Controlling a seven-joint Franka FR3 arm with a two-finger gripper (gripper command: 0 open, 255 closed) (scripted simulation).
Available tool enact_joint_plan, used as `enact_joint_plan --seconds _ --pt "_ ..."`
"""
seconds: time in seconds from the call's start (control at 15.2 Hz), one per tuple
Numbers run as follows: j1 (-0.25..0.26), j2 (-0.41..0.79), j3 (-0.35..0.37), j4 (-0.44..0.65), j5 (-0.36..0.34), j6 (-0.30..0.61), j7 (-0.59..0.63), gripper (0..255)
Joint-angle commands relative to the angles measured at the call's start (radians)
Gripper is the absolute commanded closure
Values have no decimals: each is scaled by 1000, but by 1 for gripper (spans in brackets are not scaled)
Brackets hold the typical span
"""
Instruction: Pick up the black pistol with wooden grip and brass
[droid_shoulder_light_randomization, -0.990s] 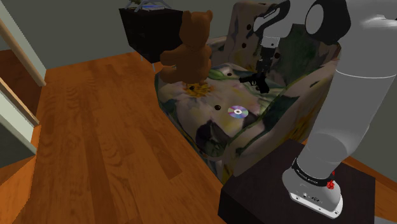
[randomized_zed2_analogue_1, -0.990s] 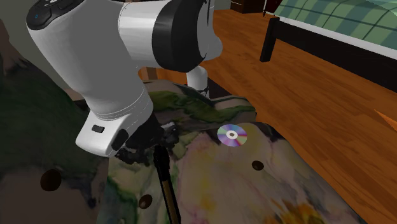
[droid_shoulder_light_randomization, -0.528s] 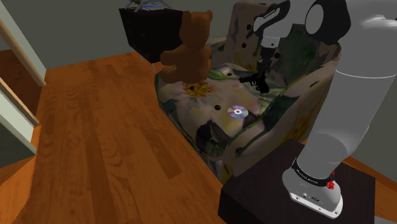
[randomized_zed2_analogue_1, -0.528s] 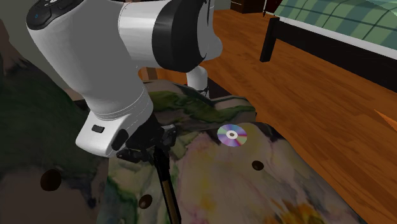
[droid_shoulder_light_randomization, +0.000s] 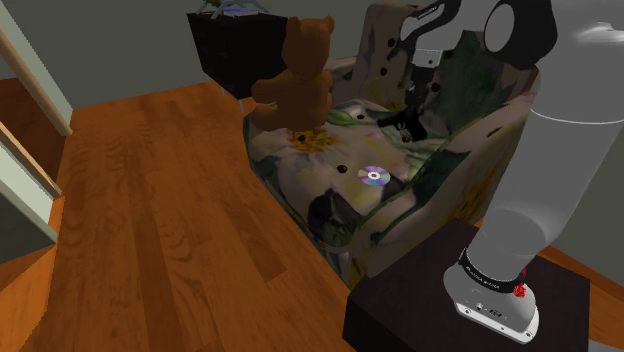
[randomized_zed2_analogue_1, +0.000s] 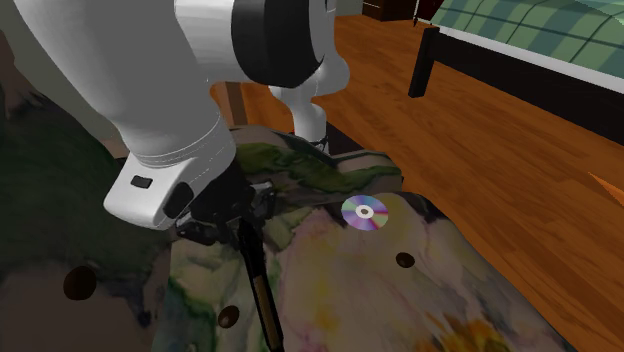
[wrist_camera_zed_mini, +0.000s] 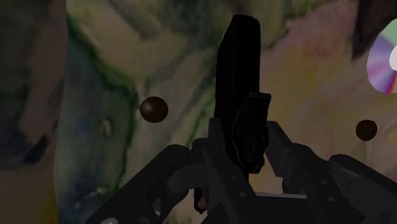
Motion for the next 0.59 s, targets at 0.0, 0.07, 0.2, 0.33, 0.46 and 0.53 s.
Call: enact_joint_plan --seconds 0.0,0.07,0.2,0.33,0.46,0.53 --pt "2 -9 0 18 -6 -24 8 255" --pt "2 -12 -1 28 -9 -36 10 255" --pt "2 -18 -2 49 -13 -61 15 255" --pt "2 -22 -2 71 -16 -87 19 255" --pt "2 -26 -3 94 -19 -112 23 255" --pt "2 -27 -3 106 -20 -125 25 255"
